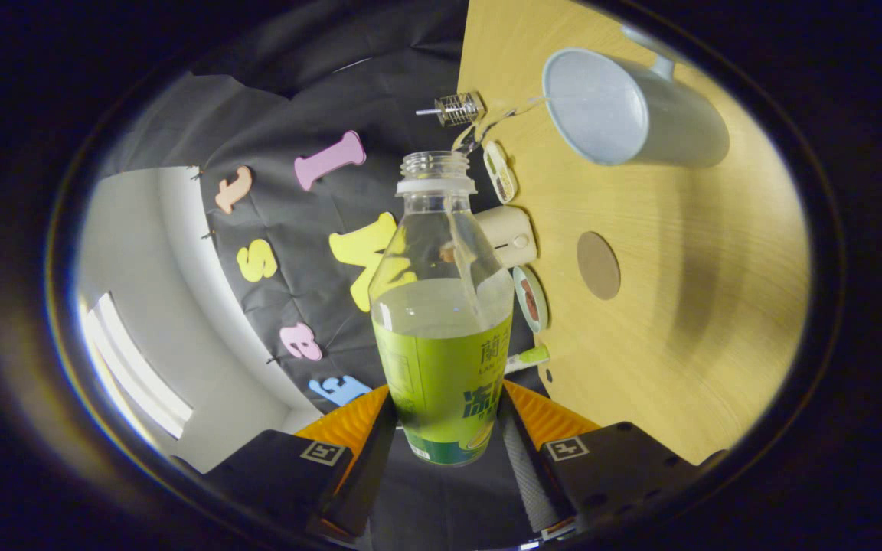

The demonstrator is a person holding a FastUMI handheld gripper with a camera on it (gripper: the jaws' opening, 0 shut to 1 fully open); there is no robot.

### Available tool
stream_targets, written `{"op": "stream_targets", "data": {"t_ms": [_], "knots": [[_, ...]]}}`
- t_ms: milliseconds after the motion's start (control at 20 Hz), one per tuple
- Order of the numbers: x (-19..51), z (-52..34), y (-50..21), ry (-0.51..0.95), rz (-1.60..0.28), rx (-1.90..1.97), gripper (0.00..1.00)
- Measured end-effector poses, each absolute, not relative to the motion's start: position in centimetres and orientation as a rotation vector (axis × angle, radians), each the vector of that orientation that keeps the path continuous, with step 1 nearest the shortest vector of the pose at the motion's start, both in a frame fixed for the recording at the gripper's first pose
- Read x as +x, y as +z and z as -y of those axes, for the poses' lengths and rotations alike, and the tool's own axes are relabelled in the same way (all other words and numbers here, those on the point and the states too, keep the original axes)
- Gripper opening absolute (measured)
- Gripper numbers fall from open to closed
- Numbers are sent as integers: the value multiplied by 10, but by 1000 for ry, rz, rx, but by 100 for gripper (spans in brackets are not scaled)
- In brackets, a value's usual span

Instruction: Take the bottle from table, then pour the juice into the cup, finally place the bottle on the coaster

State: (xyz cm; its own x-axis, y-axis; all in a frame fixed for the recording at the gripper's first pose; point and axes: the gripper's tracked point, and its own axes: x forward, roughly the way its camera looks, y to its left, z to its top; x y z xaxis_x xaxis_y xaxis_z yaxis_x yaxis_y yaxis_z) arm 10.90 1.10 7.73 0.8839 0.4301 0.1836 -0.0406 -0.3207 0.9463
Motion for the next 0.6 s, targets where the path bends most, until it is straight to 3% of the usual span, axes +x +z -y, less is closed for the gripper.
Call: {"op": "stream_targets", "data": {"t_ms": [600], "knots": [[104, -9, 83, 501, -269, 1925, 79]]}}
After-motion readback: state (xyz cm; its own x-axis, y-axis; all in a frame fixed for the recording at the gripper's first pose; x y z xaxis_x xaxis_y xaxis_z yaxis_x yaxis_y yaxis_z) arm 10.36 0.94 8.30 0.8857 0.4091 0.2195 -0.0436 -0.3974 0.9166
